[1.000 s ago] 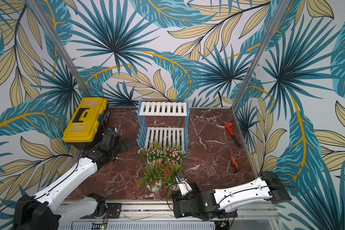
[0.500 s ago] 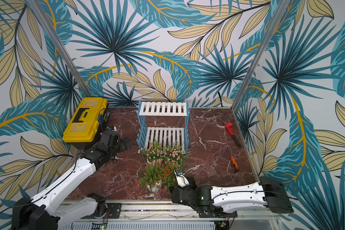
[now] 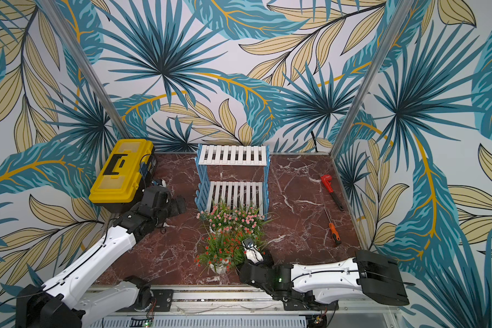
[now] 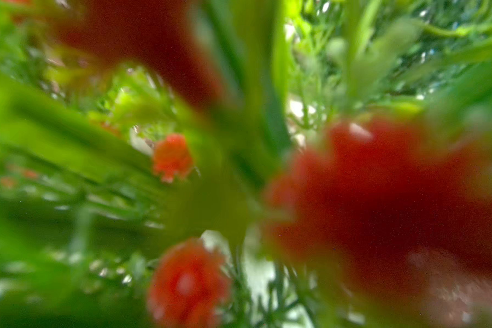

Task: Place the baby's breath potted plants on the rack by color
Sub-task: Pick up the baby's breath potted plant from the center of the board.

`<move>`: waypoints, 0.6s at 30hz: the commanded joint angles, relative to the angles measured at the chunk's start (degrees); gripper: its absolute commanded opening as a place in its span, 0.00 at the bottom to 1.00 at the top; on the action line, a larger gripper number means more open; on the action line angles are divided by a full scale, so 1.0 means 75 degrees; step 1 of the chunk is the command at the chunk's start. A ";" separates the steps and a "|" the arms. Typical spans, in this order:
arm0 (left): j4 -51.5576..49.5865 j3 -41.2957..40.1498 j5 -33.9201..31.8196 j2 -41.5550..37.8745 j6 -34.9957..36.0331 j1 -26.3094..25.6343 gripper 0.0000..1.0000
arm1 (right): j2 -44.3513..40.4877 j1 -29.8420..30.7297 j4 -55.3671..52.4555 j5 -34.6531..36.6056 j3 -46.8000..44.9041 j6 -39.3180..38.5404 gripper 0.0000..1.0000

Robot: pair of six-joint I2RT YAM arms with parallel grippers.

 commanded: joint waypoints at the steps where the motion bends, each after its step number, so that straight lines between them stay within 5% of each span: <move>1: -0.0088 0.0251 -0.0053 -0.0163 0.0027 -0.0019 1.00 | -0.0232 -0.0173 0.0723 0.0008 -0.0368 -0.0417 0.99; 18: -0.0482 0.0428 0.0032 -0.0317 0.0371 -0.0031 0.99 | 0.1248 -0.0812 0.1680 -0.0074 -0.0038 -0.1028 0.99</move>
